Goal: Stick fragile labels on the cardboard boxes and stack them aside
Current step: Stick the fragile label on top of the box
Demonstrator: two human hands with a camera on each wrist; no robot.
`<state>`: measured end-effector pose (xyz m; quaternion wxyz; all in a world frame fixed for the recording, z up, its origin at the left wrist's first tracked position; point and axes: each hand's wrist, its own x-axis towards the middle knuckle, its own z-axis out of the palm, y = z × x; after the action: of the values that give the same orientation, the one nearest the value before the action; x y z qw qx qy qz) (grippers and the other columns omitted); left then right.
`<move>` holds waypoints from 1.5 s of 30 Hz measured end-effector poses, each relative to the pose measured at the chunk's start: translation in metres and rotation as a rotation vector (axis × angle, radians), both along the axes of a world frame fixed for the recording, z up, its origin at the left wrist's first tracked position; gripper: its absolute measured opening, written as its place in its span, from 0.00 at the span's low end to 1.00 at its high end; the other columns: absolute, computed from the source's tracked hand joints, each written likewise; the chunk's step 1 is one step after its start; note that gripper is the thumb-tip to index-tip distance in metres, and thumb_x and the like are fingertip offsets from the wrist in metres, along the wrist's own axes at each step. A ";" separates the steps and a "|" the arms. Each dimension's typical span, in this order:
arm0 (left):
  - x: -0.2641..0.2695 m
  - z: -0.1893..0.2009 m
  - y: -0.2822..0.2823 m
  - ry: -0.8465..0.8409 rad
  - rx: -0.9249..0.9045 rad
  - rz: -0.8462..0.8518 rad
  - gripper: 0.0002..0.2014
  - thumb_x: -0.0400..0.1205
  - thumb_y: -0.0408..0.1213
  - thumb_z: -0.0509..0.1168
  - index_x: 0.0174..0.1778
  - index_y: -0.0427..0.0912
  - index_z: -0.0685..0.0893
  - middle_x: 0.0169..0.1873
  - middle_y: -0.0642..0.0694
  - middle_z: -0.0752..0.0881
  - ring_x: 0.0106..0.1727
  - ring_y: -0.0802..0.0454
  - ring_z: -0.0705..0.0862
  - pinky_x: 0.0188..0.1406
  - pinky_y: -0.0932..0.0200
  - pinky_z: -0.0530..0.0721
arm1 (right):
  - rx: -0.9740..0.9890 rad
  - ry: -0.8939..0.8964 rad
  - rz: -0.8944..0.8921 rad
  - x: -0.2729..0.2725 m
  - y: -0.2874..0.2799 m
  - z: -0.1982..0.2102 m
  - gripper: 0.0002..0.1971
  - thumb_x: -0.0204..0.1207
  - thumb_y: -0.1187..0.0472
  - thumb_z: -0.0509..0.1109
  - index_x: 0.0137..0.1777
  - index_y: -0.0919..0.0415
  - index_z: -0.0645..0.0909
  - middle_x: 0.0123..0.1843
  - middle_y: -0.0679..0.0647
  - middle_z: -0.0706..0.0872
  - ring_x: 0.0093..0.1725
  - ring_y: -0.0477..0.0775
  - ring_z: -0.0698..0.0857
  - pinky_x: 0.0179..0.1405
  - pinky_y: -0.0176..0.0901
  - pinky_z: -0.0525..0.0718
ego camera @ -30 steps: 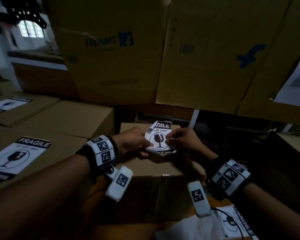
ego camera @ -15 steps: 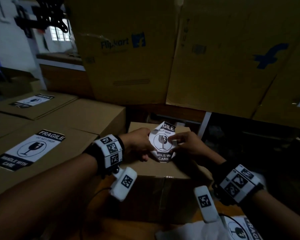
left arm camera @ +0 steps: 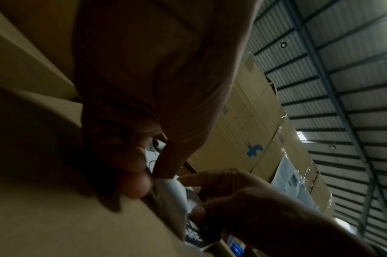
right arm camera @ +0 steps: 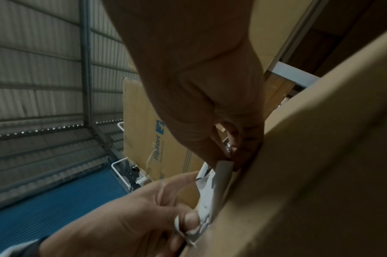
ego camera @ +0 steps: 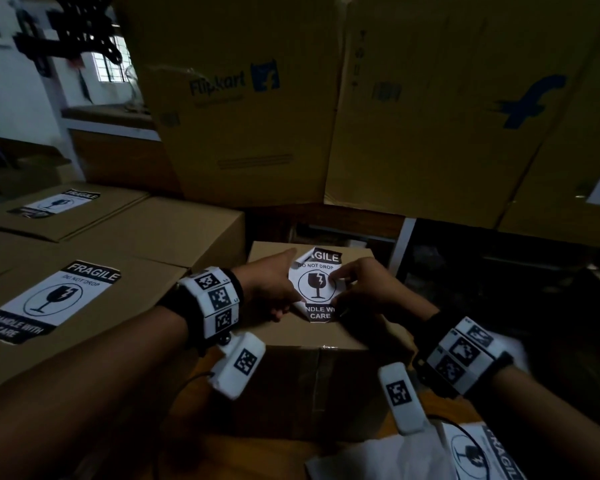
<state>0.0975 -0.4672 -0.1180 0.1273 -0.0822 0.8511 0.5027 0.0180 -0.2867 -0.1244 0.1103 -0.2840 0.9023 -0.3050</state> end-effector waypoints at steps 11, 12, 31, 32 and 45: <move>-0.003 -0.008 -0.009 0.268 -0.484 -0.053 0.48 0.69 0.36 0.81 0.81 0.50 0.61 0.57 0.48 0.85 0.46 0.54 0.82 0.34 0.68 0.76 | 0.152 0.153 -0.006 0.004 0.003 0.002 0.19 0.69 0.60 0.82 0.61 0.57 0.88 0.62 0.52 0.87 0.61 0.52 0.83 0.54 0.39 0.77; 0.002 -0.007 -0.006 0.346 -0.507 -0.076 0.42 0.70 0.36 0.80 0.78 0.50 0.66 0.52 0.53 0.83 0.45 0.58 0.80 0.33 0.72 0.72 | 0.163 0.169 0.001 0.004 0.005 0.001 0.19 0.69 0.58 0.82 0.61 0.57 0.88 0.62 0.52 0.87 0.61 0.51 0.83 0.52 0.38 0.76; 0.068 -0.055 -0.005 0.519 -1.026 -0.496 0.48 0.76 0.72 0.34 0.82 0.42 0.65 0.81 0.41 0.67 0.81 0.45 0.67 0.78 0.49 0.69 | 0.359 0.483 0.230 0.058 0.050 -0.043 0.35 0.81 0.36 0.41 0.84 0.49 0.64 0.85 0.45 0.63 0.80 0.53 0.65 0.74 0.52 0.69; 0.070 -0.060 -0.008 0.530 -1.012 -0.483 0.46 0.77 0.71 0.36 0.83 0.41 0.62 0.83 0.41 0.64 0.83 0.46 0.64 0.80 0.49 0.66 | 0.379 0.514 0.238 0.058 0.053 -0.048 0.39 0.80 0.31 0.37 0.85 0.51 0.62 0.85 0.45 0.62 0.81 0.53 0.64 0.75 0.54 0.69; 0.087 -0.045 0.007 0.629 -0.930 -0.281 0.24 0.77 0.53 0.72 0.62 0.39 0.85 0.77 0.41 0.73 0.76 0.46 0.72 0.71 0.52 0.75 | -0.051 0.618 0.161 0.065 0.057 -0.060 0.30 0.83 0.38 0.48 0.71 0.51 0.82 0.72 0.48 0.82 0.70 0.48 0.76 0.63 0.54 0.82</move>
<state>0.1847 -0.4598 -0.1625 -0.1158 0.1379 0.9822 0.0542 0.0834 -0.2295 -0.1847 -0.1524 -0.4366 0.8597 -0.2171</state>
